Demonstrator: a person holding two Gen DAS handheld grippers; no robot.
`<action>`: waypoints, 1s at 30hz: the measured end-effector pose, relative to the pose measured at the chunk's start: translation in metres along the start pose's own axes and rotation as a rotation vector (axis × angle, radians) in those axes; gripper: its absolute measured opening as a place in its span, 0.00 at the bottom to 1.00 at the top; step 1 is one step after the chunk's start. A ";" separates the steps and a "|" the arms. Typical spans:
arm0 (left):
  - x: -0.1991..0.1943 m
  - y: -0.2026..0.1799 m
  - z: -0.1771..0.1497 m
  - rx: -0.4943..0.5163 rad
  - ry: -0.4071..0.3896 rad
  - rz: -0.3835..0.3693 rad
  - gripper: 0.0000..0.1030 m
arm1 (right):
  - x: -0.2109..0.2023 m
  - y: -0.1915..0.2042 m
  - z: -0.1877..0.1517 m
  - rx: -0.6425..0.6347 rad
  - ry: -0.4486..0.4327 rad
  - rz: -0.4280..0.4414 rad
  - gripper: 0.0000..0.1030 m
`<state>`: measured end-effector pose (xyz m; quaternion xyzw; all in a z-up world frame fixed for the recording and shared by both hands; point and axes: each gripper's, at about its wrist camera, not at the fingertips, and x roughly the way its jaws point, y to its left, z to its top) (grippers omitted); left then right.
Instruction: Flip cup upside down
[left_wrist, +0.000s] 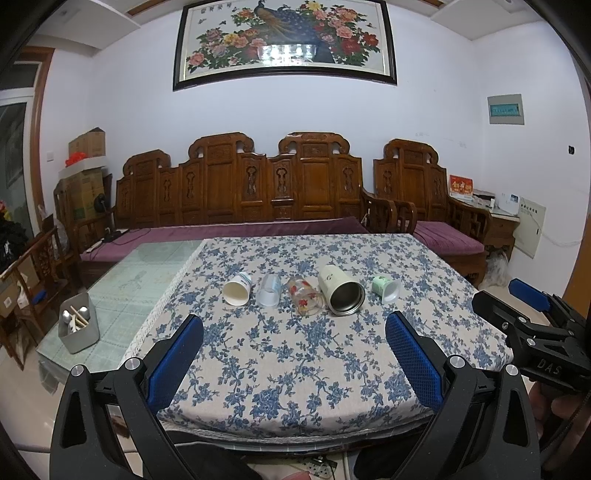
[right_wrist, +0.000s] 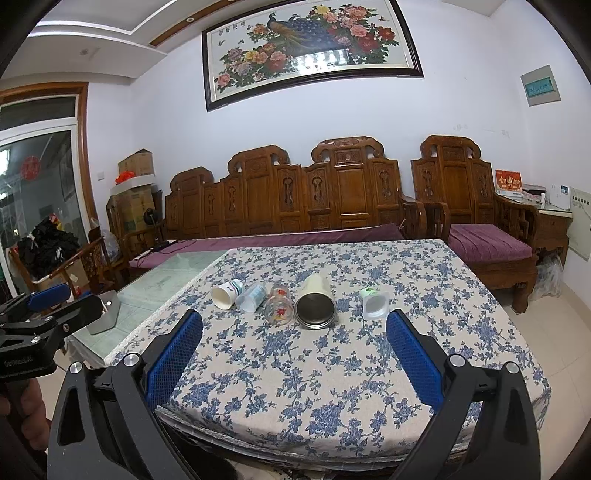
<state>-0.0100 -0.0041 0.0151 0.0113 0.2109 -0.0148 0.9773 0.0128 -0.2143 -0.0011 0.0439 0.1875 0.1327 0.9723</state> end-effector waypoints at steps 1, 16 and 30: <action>0.001 0.000 0.000 0.000 0.003 0.000 0.92 | 0.001 -0.001 0.000 0.004 0.004 0.001 0.97; 0.069 0.006 0.007 0.081 0.142 -0.022 0.92 | 0.076 -0.025 -0.008 0.017 0.141 0.009 0.97; 0.200 0.022 0.031 0.168 0.299 -0.070 0.92 | 0.196 -0.039 -0.001 -0.052 0.286 0.068 0.85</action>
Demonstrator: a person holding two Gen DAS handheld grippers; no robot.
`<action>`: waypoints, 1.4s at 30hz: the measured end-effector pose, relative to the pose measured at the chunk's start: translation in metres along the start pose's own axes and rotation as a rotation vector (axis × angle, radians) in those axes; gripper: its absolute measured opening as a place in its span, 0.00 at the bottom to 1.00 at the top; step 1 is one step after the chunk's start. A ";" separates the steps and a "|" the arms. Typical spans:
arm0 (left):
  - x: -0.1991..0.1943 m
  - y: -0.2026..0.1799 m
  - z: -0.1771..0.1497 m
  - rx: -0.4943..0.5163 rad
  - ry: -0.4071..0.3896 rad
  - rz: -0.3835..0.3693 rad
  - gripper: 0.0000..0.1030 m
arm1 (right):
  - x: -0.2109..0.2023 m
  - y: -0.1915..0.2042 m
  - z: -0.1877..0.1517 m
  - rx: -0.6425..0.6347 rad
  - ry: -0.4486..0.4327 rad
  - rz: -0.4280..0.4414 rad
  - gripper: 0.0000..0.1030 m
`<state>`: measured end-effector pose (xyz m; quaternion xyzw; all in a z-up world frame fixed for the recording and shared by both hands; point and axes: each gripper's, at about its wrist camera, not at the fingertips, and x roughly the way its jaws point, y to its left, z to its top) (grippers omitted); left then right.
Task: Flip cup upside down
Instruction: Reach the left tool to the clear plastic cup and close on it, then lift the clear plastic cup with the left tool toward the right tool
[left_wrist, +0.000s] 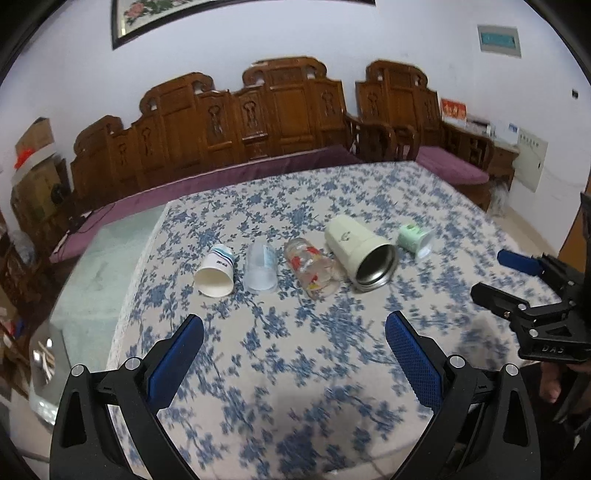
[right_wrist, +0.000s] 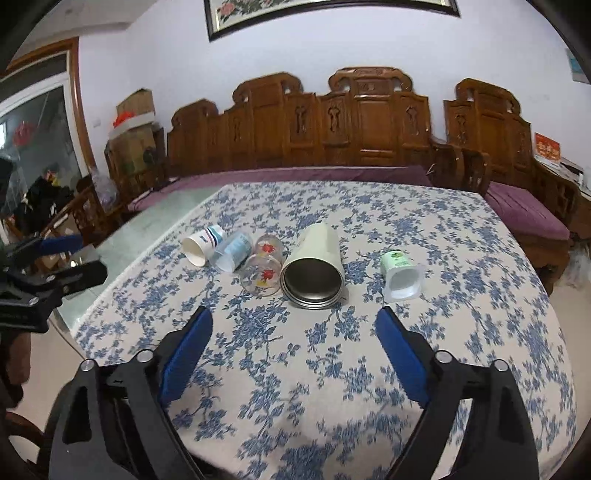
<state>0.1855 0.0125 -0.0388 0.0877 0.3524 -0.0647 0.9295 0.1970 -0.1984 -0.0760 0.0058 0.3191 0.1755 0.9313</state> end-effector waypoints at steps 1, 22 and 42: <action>0.008 0.002 0.004 0.010 0.011 0.005 0.90 | 0.007 0.000 0.003 -0.006 0.009 -0.001 0.84; 0.220 0.060 0.064 -0.054 0.319 -0.064 0.71 | 0.113 0.013 0.010 -0.051 0.157 0.067 0.75; 0.264 0.072 0.057 -0.111 0.412 -0.061 0.52 | 0.112 0.002 -0.016 -0.036 0.195 0.043 0.75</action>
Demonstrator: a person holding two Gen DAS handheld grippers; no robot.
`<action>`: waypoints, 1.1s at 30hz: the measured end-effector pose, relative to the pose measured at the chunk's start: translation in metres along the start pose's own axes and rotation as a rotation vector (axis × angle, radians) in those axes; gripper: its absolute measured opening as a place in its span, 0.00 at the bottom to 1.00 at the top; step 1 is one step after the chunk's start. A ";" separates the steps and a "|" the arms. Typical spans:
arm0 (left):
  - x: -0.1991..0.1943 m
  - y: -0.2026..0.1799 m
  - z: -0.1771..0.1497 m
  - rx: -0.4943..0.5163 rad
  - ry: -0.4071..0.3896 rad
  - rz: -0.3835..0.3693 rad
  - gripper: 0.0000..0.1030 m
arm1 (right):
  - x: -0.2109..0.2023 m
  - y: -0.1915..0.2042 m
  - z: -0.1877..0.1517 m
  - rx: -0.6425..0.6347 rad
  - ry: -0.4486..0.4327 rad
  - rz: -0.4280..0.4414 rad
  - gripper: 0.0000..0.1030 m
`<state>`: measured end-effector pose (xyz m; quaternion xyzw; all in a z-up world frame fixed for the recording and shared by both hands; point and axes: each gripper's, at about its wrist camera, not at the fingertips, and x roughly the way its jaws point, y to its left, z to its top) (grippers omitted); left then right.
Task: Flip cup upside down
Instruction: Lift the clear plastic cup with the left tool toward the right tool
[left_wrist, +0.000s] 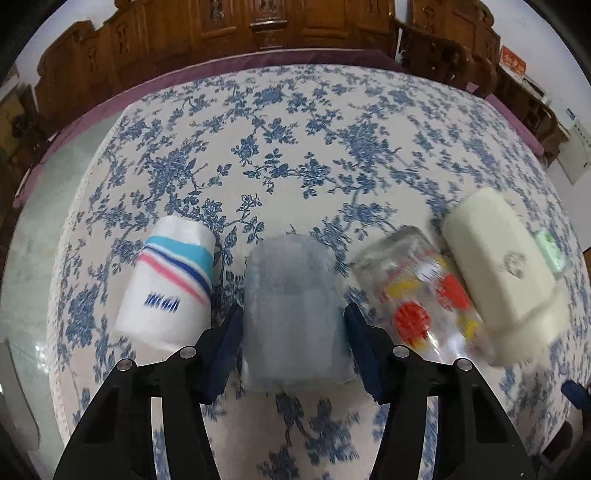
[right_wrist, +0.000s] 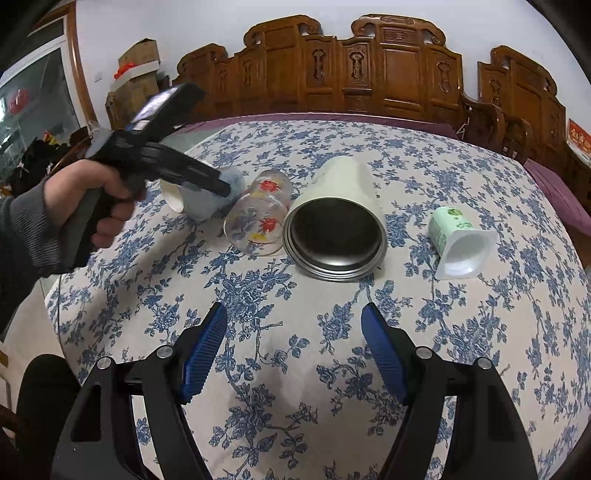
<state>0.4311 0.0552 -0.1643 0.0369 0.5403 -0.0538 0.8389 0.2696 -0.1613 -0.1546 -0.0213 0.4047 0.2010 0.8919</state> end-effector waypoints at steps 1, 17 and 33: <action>-0.006 -0.002 -0.004 0.002 -0.007 -0.006 0.52 | -0.002 0.000 0.000 0.002 -0.003 -0.003 0.75; -0.070 -0.067 -0.116 0.081 -0.090 -0.103 0.51 | -0.051 -0.017 -0.023 0.068 -0.058 -0.047 0.75; -0.058 -0.114 -0.143 0.109 -0.140 -0.115 0.55 | -0.059 -0.037 -0.038 0.087 -0.029 -0.103 0.75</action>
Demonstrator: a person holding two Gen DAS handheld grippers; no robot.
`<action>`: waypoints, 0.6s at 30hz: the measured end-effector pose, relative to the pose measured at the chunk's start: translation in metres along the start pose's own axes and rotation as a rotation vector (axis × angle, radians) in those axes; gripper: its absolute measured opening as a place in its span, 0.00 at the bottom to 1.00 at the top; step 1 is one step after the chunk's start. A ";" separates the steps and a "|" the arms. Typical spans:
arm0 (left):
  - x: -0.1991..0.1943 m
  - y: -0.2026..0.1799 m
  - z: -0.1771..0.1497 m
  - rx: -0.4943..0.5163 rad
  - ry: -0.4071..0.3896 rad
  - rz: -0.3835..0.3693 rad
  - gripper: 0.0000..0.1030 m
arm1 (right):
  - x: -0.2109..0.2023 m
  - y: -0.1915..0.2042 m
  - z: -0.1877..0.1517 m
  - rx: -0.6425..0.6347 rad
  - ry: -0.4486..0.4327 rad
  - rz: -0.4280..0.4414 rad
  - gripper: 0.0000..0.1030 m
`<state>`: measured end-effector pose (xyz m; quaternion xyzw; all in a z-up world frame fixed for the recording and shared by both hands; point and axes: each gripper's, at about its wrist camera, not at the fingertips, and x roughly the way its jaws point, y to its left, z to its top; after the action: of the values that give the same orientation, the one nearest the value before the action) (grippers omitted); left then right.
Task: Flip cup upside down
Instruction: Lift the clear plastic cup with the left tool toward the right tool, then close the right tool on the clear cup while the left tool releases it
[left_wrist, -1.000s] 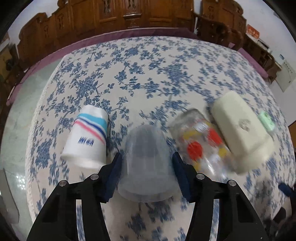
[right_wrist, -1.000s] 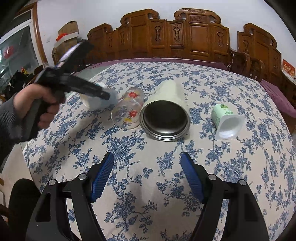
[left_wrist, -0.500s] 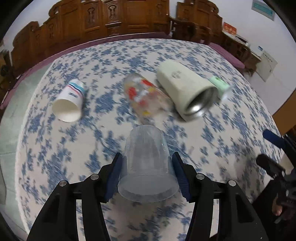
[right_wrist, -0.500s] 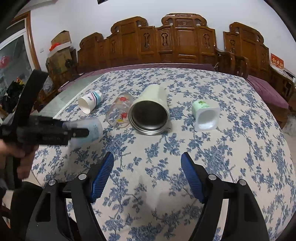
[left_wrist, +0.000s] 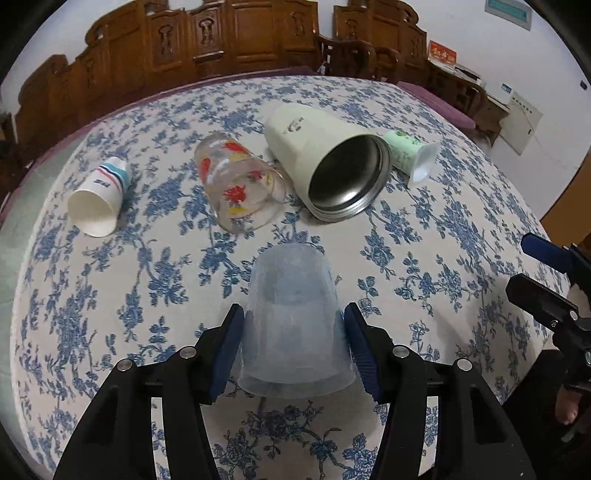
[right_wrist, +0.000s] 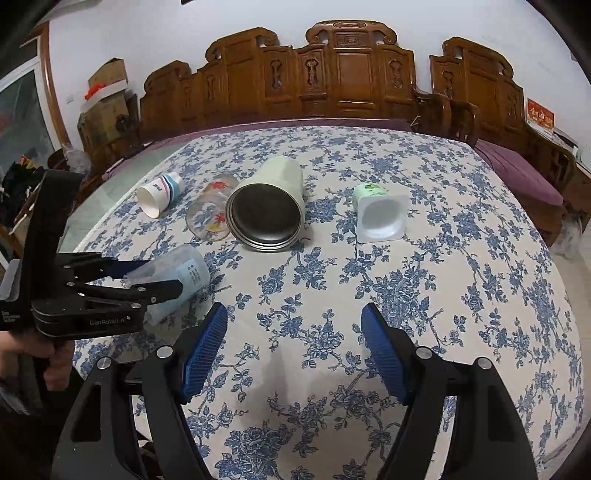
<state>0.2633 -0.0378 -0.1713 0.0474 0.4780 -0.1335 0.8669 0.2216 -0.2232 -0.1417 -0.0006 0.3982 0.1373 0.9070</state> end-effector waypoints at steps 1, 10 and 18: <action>-0.004 0.002 -0.001 -0.009 -0.012 -0.001 0.63 | 0.001 0.001 0.001 -0.005 0.002 -0.003 0.75; -0.062 0.039 -0.005 -0.092 -0.186 0.040 0.82 | 0.006 0.026 0.020 -0.052 0.006 0.009 0.75; -0.083 0.081 -0.012 -0.155 -0.266 0.170 0.92 | 0.023 0.067 0.036 -0.087 0.040 0.057 0.75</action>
<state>0.2338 0.0581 -0.1117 0.0026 0.3621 -0.0276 0.9317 0.2456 -0.1486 -0.1263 -0.0312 0.4097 0.1801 0.8937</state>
